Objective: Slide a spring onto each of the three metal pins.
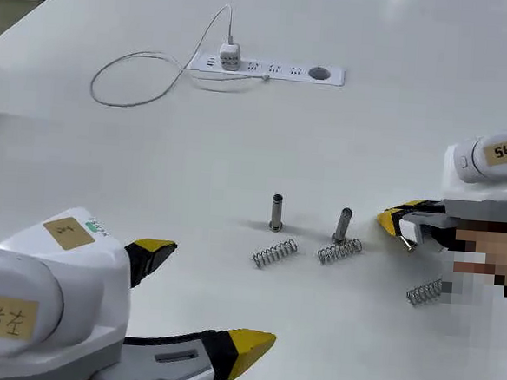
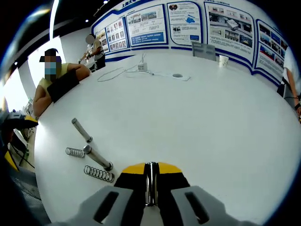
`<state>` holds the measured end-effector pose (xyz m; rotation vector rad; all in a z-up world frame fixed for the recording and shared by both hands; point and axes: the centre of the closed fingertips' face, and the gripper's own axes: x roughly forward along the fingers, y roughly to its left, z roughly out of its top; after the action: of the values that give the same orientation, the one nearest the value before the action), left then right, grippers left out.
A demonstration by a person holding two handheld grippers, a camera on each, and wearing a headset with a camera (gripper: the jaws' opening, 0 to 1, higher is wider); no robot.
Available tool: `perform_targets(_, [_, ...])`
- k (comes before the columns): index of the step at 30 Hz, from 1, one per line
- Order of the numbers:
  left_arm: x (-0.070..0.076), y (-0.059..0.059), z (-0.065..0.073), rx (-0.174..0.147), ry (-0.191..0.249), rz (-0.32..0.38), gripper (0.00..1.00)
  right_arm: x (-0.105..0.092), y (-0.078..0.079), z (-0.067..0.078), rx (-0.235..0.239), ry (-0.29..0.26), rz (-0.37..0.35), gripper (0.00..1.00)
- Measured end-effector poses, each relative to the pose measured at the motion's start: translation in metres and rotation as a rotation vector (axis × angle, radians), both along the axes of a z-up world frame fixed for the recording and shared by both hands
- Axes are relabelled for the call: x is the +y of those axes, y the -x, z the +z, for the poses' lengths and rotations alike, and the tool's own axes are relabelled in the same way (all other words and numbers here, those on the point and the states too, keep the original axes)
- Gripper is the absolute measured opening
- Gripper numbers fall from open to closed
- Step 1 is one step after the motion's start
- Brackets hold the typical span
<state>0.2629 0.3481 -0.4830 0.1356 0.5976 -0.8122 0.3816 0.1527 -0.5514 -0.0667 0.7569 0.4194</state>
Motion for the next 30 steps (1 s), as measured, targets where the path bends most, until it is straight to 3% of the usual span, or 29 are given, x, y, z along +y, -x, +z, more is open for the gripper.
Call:
perform_targets(11, [0.000,0.003,0.004,-0.016,0.007,0.001,0.82,-0.005,0.013,0.023,-0.049,0.000,-0.017,0.08])
perform_targets(30, [0.001,0.006,0.012,-0.042,0.009,0.002,0.80,-0.010,0.032,0.035,-0.079,0.046,-0.018,0.08])
